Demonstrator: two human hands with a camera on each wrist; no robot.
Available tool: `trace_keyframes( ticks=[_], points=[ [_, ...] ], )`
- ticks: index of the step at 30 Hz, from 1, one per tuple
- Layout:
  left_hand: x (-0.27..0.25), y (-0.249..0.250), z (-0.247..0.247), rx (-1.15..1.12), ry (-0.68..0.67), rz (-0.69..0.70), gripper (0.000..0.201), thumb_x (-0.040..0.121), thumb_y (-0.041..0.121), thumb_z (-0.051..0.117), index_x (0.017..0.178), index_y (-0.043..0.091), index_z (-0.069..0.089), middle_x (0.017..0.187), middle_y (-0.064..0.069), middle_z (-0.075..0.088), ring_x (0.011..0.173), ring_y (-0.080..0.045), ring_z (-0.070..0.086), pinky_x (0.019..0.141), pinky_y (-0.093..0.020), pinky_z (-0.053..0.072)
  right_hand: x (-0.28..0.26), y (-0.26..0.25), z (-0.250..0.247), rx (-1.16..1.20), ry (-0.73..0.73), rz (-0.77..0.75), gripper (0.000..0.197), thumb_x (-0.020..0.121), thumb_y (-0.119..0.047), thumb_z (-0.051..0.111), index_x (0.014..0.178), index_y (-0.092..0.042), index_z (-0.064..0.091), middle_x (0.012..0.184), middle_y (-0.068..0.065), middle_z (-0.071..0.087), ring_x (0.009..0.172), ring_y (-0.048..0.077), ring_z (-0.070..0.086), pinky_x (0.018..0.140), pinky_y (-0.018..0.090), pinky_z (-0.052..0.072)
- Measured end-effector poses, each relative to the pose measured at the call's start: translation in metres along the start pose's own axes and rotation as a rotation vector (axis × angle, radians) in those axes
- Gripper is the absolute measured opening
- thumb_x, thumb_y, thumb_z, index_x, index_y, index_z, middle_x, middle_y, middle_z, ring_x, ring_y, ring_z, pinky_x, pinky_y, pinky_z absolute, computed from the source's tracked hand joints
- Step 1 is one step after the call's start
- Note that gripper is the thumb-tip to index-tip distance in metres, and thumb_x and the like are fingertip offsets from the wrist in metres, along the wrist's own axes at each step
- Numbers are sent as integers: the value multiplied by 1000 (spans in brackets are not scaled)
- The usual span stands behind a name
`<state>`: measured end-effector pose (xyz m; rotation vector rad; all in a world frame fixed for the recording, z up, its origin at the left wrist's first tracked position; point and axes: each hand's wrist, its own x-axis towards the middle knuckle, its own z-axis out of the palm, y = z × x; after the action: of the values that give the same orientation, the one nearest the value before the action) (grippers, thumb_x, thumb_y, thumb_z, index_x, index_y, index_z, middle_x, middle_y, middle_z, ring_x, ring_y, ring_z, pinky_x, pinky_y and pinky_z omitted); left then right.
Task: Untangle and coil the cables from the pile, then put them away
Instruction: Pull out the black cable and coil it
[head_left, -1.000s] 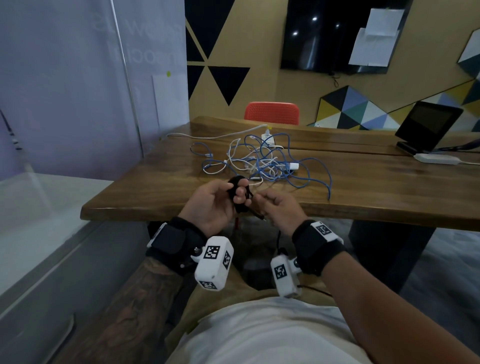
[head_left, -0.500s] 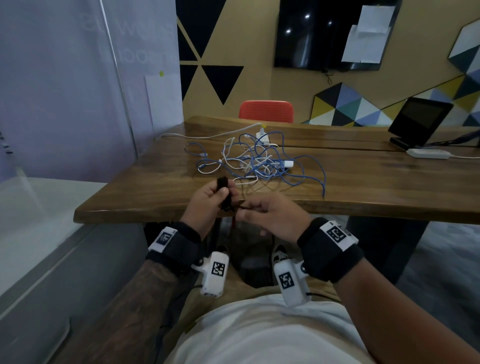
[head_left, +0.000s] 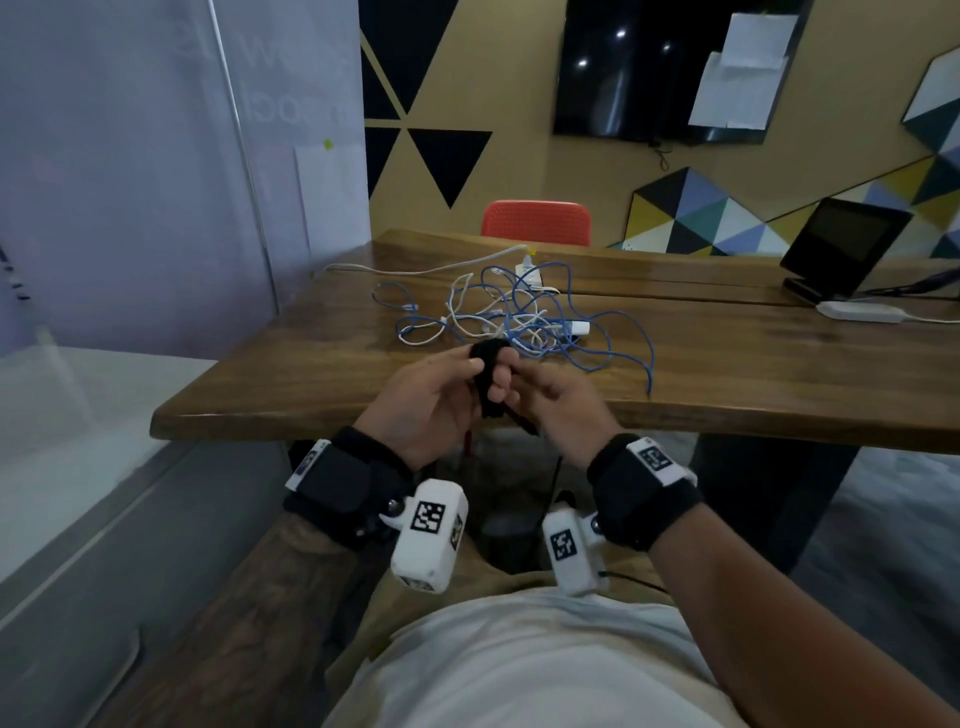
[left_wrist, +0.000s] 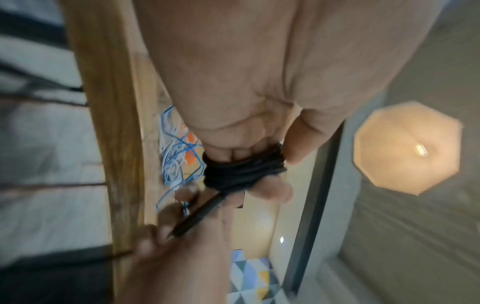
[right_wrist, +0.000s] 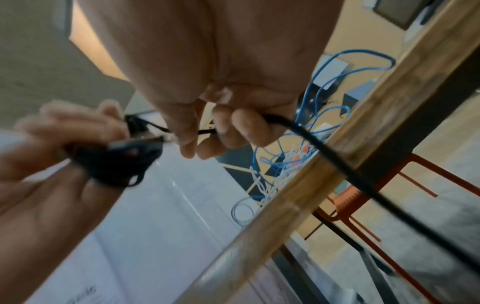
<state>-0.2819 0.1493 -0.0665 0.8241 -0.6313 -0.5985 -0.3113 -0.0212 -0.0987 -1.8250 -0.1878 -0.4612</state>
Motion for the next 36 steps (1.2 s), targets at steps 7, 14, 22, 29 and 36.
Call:
trace_keyframes(
  ticks=[7, 14, 22, 29, 36],
  points=[
    [6, 5, -21, -302, 217, 174, 22, 100, 6, 37, 114, 0, 53, 96, -7, 63, 81, -14, 65, 92, -31, 53, -25, -3, 18, -143, -500, 253, 18, 105, -19, 47, 101, -28, 62, 68, 1, 64, 58, 27, 53, 55, 28, 44],
    [9, -17, -34, 448, 343, 234, 20, 98, -3, 45, 110, -2, 61, 89, -8, 68, 81, -14, 63, 78, -24, 53, -19, -43, 10, -397, -338, -42, 22, 98, -26, 61, 84, -9, 65, 58, -9, 51, 54, 7, 47, 58, 36, 48],
    [3, -16, -8, 452, 93, -36, 27, 90, 17, 44, 95, -2, 64, 76, -14, 65, 67, -23, 58, 62, -31, 47, -7, -53, -24, -380, -65, -183, 5, 91, -21, 71, 86, -23, 72, 77, -6, 70, 78, 12, 67, 78, 35, 55],
    [-1, -3, -1, -63, 122, -124, 34, 91, 14, 36, 101, -6, 61, 71, -8, 56, 59, -15, 49, 85, -30, 39, 4, -10, -17, -165, 31, -63, 24, 96, -12, 63, 95, -33, 76, 81, -7, 70, 72, 3, 59, 75, 27, 51],
    [4, 1, -26, -268, 292, 107, 28, 101, 7, 31, 117, -4, 51, 90, -9, 58, 74, -15, 57, 91, -29, 46, -28, -3, 9, -255, -525, 274, 24, 103, -24, 53, 115, -12, 70, 62, -4, 61, 48, 14, 52, 51, 21, 43]
  ],
)
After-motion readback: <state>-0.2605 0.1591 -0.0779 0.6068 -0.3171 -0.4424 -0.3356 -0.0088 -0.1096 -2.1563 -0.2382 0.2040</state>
